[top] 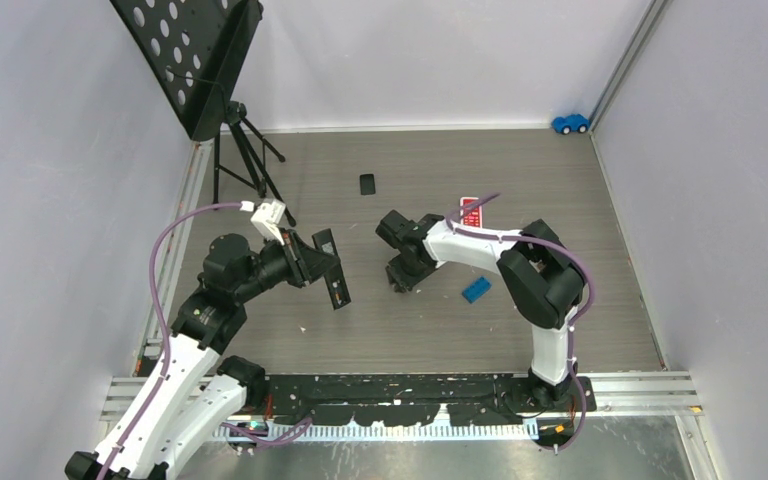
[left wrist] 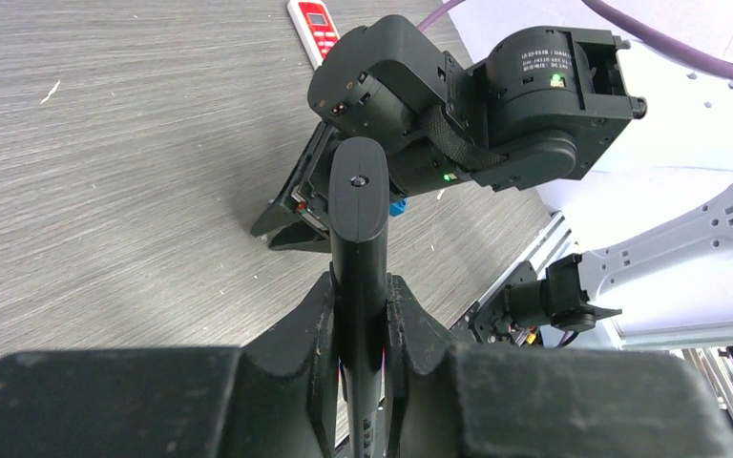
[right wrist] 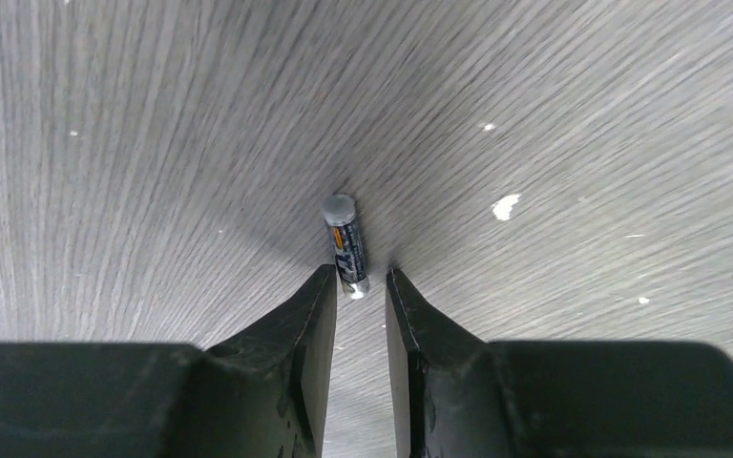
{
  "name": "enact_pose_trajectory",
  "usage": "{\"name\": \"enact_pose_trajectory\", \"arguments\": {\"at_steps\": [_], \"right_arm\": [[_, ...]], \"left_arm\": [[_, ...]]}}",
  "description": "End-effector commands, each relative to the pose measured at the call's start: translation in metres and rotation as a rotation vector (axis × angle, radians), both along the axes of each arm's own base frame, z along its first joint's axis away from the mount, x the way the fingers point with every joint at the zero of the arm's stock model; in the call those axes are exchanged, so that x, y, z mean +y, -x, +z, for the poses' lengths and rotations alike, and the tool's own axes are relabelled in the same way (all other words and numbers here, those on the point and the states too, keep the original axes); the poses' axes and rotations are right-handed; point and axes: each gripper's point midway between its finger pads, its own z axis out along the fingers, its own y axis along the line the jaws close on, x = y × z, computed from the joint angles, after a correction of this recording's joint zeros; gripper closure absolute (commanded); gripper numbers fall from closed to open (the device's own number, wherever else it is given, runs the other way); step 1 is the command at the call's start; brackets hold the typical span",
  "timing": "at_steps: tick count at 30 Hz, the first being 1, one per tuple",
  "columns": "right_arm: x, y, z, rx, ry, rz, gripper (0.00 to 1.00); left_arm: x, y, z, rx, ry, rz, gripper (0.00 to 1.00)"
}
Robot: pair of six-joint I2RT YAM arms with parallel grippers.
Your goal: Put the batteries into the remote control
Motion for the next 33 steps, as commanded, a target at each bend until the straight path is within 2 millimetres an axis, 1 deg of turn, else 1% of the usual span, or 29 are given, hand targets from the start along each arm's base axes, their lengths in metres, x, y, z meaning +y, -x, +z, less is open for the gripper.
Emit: {"name": "enact_pose_trajectory", "arguments": {"at_steps": [1,5,8,11,13,19,20,22,24,26,27,29,31,33], "right_arm": [[-0.022,-0.001,0.004,0.036,0.078,0.009,0.67],[-0.027,-0.005,0.002,0.042,0.094,0.024,0.61],[-0.027,-0.007,-0.003,0.055,0.104,0.040,0.61],[-0.027,-0.010,-0.002,0.055,0.113,0.055,0.62],[-0.026,-0.009,-0.003,0.057,0.113,0.062,0.67],[-0.024,-0.009,-0.002,0.057,0.109,0.093,0.90],[-0.024,-0.010,0.000,0.052,0.108,0.099,0.93],[-0.025,-0.012,0.003,0.034,0.115,0.113,0.96],[-0.027,-0.017,0.011,-0.002,0.123,0.131,0.98],[-0.030,-0.024,0.026,-0.067,0.135,0.171,0.98],[-0.027,-0.029,0.033,-0.111,0.119,0.215,0.98],[-0.012,-0.035,0.050,-0.195,0.055,0.347,0.98],[-0.004,-0.033,0.068,-0.255,0.025,0.482,0.99],[-0.012,-0.028,0.082,-0.304,0.048,0.567,0.99]], "left_arm": [[0.001,0.000,0.031,-0.099,0.023,-0.004,1.00],[0.001,0.000,0.030,-0.102,0.020,-0.004,1.00],[0.001,0.000,0.029,-0.099,0.020,-0.004,1.00],[0.001,0.001,0.029,-0.102,0.019,-0.005,1.00],[0.001,0.000,0.030,-0.103,0.021,-0.005,1.00],[-0.001,0.000,0.031,-0.101,0.027,-0.010,1.00],[-0.001,0.000,0.030,-0.099,0.027,-0.011,1.00],[-0.002,0.000,0.030,-0.096,0.031,-0.014,1.00],[-0.002,0.000,0.030,-0.092,0.035,-0.017,1.00],[-0.005,0.001,0.030,-0.080,0.047,-0.027,1.00],[-0.006,0.001,0.030,-0.071,0.057,-0.034,1.00],[-0.012,0.004,0.030,-0.050,0.088,-0.062,1.00],[-0.020,0.003,0.030,-0.010,0.128,-0.094,1.00],[-0.028,0.003,0.029,0.033,0.169,-0.131,1.00]]}}
